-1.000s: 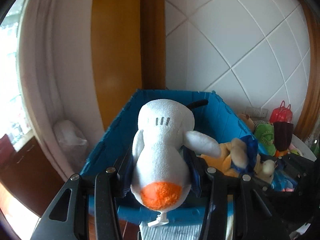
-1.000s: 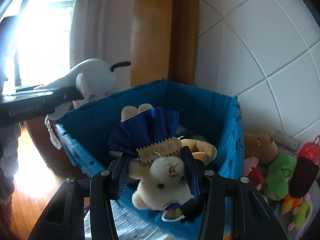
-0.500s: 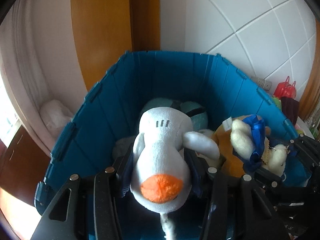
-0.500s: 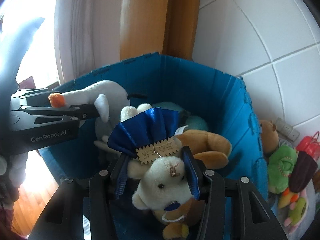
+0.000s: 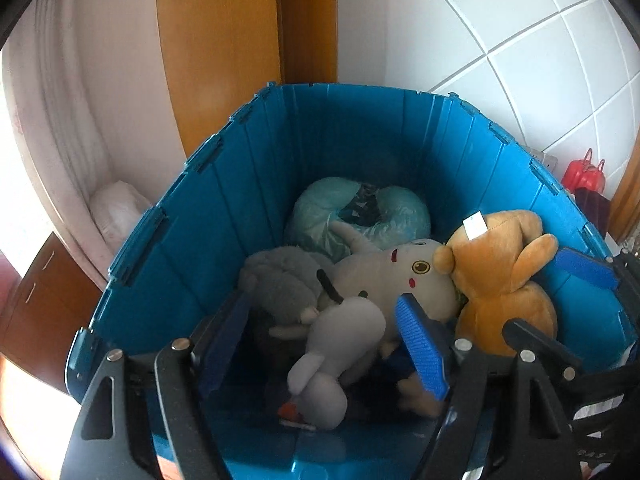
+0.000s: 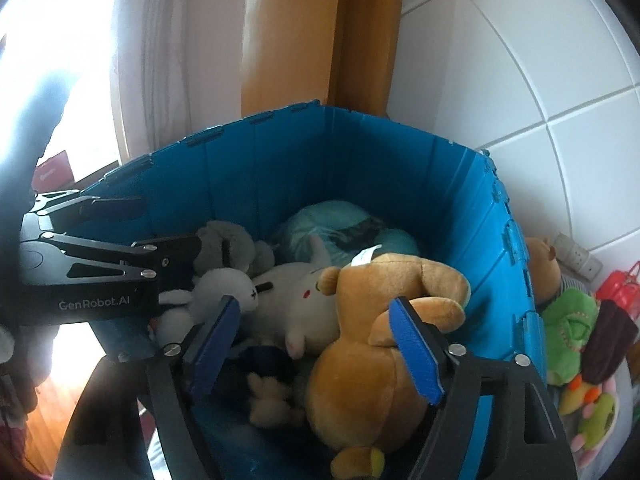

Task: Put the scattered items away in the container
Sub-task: 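Lower both plushes into the blue crate and open both grippers, then withdraw both grippers from the crate back toward the bed, then move both grippers toward the yellow plastic toy and small plush, then grasp the yellow plastic toy with left gripper while right grasps the white plush with orange hat, then lift the yellow toy and the white plush off the bed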

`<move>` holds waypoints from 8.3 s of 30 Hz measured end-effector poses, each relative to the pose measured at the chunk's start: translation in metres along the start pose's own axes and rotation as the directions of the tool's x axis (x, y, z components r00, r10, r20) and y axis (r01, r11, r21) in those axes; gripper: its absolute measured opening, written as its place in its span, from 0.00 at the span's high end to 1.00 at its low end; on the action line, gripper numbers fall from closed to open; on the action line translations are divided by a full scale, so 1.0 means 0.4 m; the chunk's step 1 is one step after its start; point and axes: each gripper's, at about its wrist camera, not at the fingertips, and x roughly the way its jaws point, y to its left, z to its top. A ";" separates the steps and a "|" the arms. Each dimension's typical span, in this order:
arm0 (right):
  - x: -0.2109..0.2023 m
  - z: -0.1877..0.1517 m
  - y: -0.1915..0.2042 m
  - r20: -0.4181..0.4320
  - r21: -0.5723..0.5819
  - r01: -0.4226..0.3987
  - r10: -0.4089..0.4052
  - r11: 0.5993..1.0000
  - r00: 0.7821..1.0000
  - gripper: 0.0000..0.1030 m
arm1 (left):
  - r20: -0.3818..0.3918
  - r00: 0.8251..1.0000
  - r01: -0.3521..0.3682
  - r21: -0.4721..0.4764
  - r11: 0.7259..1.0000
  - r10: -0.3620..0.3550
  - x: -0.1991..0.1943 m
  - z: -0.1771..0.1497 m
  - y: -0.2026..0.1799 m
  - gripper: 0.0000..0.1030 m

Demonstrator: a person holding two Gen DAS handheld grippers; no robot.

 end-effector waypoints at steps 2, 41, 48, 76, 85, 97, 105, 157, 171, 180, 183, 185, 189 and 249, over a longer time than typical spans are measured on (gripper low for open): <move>-0.002 -0.001 0.003 0.001 0.001 -0.001 0.001 1.000 1.000 0.22 | -0.003 1.000 -0.001 -0.004 1.000 0.001 -0.004 -0.007 0.003 0.26; -0.230 -0.104 0.016 0.071 0.091 0.143 -0.150 0.985 0.986 0.01 | 0.082 0.992 0.095 0.042 0.995 -0.099 -0.203 -0.131 -0.050 0.26; -0.285 -0.162 0.007 0.053 0.142 0.194 -0.203 0.971 0.978 0.01 | 0.078 0.986 0.139 0.082 0.987 -0.145 -0.230 -0.169 -0.098 0.26; -0.535 -0.477 -0.288 0.012 0.233 0.216 -0.225 0.948 0.974 0.01 | -0.007 0.985 0.172 0.158 0.972 -0.173 -0.333 -0.367 -0.573 0.26; -0.624 -0.618 -0.399 -0.022 0.272 0.218 -0.220 0.937 0.975 0.01 | -0.045 0.981 0.193 0.178 0.965 -0.188 -0.358 -0.445 -0.726 0.26; -0.690 -0.738 -0.519 -0.082 0.376 0.296 -0.286 0.878 0.955 0.01 | -0.099 0.967 0.252 0.251 0.935 -0.234 -0.327 -0.456 -0.868 0.26; -0.690 -0.765 -0.579 -0.142 0.410 0.371 -0.343 0.834 0.928 0.01 | -0.145 0.946 0.320 0.293 0.901 -0.289 -0.272 -0.437 -0.935 0.26; -0.509 -1.049 -1.039 -0.409 0.360 0.259 -0.098 0.897 0.907 0.07 | -0.418 0.892 0.256 0.150 0.955 -0.173 -0.023 -0.618 -1.393 0.26; -0.450 -1.108 -1.110 -0.427 0.098 -0.123 0.153 0.988 0.891 0.20 | -0.455 0.890 -0.041 -0.173 0.984 -0.043 -0.095 -0.798 -1.516 0.26; -0.419 -1.148 -1.098 -0.457 0.022 -0.220 0.205 0.975 0.865 0.27 | -0.492 0.870 -0.120 -0.261 0.958 -0.025 -0.069 -0.898 -1.546 0.26; -0.387 -1.162 -1.107 -0.474 0.025 -0.262 0.242 0.965 0.846 0.27 | -0.503 0.864 -0.158 -0.297 0.942 -0.014 -0.059 -0.918 -1.558 0.26; -0.368 -1.167 -1.108 -0.482 0.010 -0.297 0.265 0.955 0.835 0.27 | -0.500 0.866 -0.199 -0.349 0.916 -0.003 -0.058 -0.927 -1.561 0.26; -0.355 -1.153 -1.110 -0.487 -0.019 -0.377 0.320 0.926 0.813 0.27 | -0.501 0.865 -0.262 -0.398 0.879 0.030 -0.046 -0.938 -1.577 0.26; -0.224 -1.139 -1.109 -0.526 0.004 -0.329 0.282 0.944 0.802 0.43 | -0.387 0.921 -0.244 -0.457 0.855 0.056 0.038 -0.780 -1.376 0.42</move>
